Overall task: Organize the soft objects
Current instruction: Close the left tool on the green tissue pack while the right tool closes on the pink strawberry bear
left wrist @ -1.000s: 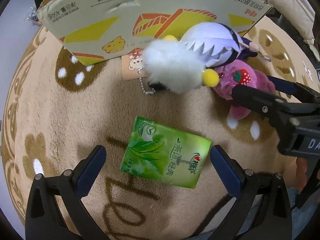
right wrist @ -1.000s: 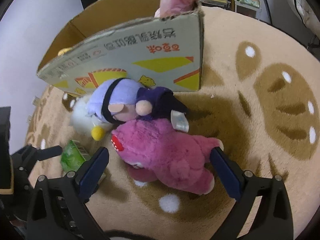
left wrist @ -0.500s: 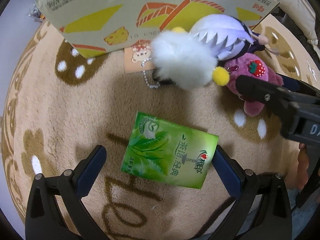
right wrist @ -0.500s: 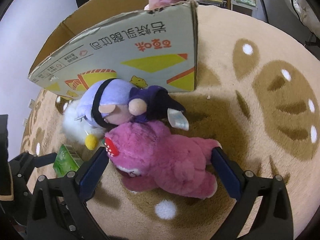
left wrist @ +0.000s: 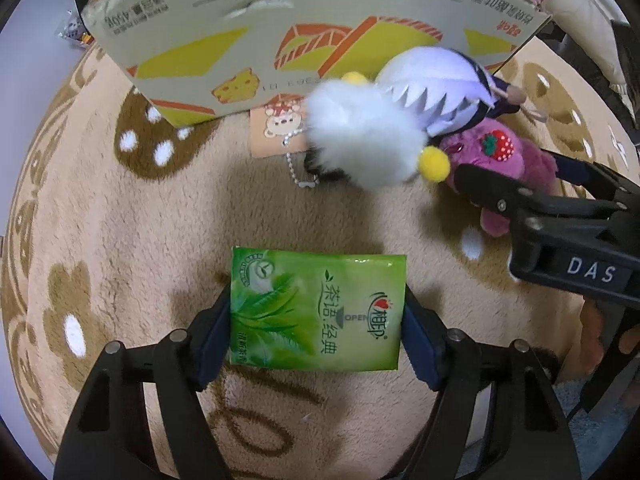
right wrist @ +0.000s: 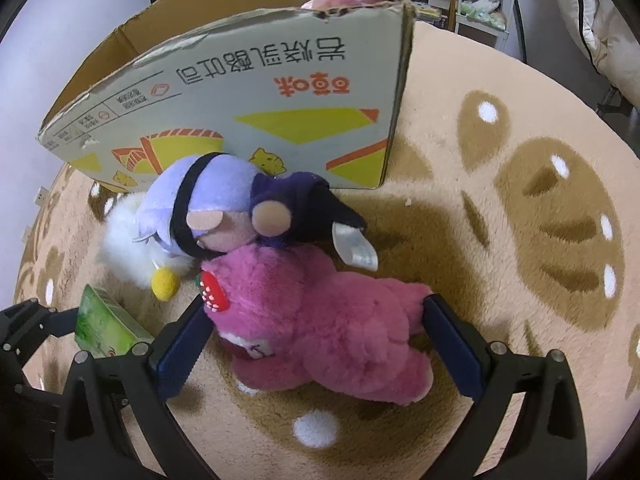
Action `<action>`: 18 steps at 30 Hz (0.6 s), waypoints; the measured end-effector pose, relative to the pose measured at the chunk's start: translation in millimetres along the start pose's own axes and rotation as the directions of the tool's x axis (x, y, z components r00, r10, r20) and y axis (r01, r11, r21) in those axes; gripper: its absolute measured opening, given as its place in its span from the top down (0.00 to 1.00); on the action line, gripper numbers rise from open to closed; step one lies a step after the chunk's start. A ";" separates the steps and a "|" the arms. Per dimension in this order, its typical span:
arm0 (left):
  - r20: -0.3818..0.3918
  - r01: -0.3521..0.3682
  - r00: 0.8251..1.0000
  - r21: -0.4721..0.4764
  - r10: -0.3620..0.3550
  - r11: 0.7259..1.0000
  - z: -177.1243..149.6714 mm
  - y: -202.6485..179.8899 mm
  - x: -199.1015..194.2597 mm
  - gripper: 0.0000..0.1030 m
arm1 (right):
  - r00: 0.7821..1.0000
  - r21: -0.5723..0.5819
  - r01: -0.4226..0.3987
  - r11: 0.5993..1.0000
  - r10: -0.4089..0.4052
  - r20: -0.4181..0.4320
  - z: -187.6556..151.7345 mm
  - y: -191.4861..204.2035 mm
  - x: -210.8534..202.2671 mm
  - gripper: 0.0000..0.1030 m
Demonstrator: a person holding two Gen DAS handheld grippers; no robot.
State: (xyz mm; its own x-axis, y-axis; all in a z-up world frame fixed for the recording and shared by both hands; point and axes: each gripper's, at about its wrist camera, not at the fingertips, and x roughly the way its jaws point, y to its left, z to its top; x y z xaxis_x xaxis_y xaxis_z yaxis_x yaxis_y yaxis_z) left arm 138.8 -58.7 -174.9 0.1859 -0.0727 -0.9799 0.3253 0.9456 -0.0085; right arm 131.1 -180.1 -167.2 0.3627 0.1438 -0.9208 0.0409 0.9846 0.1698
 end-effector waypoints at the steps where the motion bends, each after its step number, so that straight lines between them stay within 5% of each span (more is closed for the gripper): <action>1: 0.007 -0.008 1.000 0.000 0.008 1.000 0.2 0.8 -1.6 0.28 | 1.000 0.002 -0.003 1.000 0.003 0.001 -0.2 0.5 0.6 0.00; 18: 0.218 -0.048 0.974 -0.094 0.068 0.994 -0.3 25.2 -56.4 0.28 | 0.996 -0.003 -0.063 0.998 0.063 0.066 -5.7 0.9 -23.9 0.20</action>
State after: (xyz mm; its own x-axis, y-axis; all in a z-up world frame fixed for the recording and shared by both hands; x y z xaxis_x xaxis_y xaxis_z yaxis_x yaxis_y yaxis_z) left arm 136.2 -30.7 -119.9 0.4054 -0.0758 -0.9110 0.2270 0.9737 0.0199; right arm 117.2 -182.1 -147.0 0.4252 0.1985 -0.8830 0.0153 0.9739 0.2264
